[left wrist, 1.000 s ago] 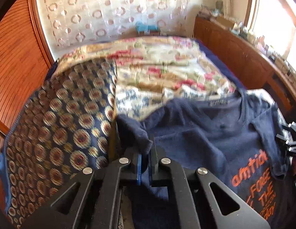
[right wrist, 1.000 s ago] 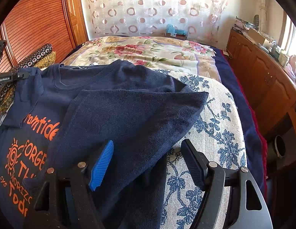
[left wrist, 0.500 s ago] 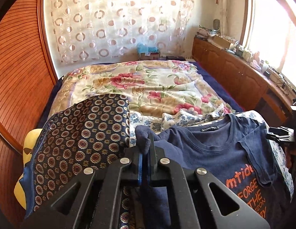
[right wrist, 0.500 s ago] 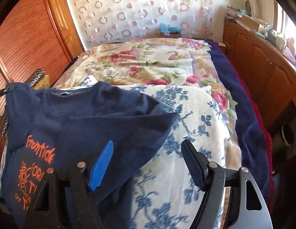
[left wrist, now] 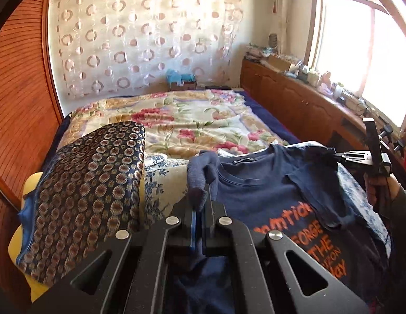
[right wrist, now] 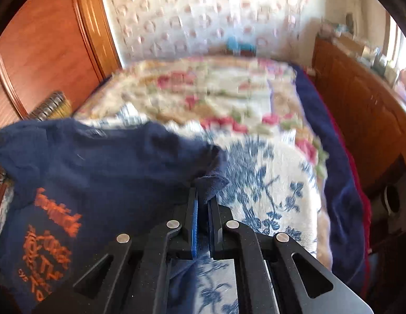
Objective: Fold small clothes
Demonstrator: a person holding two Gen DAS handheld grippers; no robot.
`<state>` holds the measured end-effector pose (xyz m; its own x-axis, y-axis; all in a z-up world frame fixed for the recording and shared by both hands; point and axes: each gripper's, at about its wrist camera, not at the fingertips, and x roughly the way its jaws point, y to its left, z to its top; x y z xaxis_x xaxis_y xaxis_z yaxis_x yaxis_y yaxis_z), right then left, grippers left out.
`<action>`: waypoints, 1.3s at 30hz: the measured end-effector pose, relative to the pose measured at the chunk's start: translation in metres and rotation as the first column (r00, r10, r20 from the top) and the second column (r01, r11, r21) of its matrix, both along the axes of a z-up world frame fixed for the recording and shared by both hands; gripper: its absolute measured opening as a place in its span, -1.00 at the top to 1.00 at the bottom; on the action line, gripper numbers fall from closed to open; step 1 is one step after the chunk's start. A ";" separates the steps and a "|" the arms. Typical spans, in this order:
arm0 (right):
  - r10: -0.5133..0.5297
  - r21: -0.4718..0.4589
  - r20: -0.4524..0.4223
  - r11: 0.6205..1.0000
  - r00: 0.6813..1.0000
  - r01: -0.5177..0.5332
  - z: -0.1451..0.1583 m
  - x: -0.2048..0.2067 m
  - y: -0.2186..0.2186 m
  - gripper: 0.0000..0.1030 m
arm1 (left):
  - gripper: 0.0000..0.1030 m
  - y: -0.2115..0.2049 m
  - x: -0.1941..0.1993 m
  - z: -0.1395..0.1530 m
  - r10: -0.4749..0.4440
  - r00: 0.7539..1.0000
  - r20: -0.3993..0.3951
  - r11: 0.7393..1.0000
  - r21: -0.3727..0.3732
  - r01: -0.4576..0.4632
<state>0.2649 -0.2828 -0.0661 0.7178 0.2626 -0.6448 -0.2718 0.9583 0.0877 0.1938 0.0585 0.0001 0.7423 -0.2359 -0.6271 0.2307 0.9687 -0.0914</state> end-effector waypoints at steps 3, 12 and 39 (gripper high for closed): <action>0.026 0.056 0.091 0.998 0.995 -0.031 0.023 -0.039 0.000 0.89 | 0.94 0.009 -0.035 0.005 -0.001 1.000 0.024 1.000 -0.021 0.002; 0.138 0.070 0.180 0.986 0.974 -0.152 0.032 -0.175 -0.007 0.90 | 0.94 0.042 -0.146 -0.001 0.055 0.997 0.056 0.996 -0.079 -0.051; 0.092 0.050 0.031 0.994 0.995 -0.094 -0.006 -0.296 -0.055 0.90 | 0.94 0.086 -0.242 -0.058 0.237 0.971 0.040 0.967 -0.105 -0.232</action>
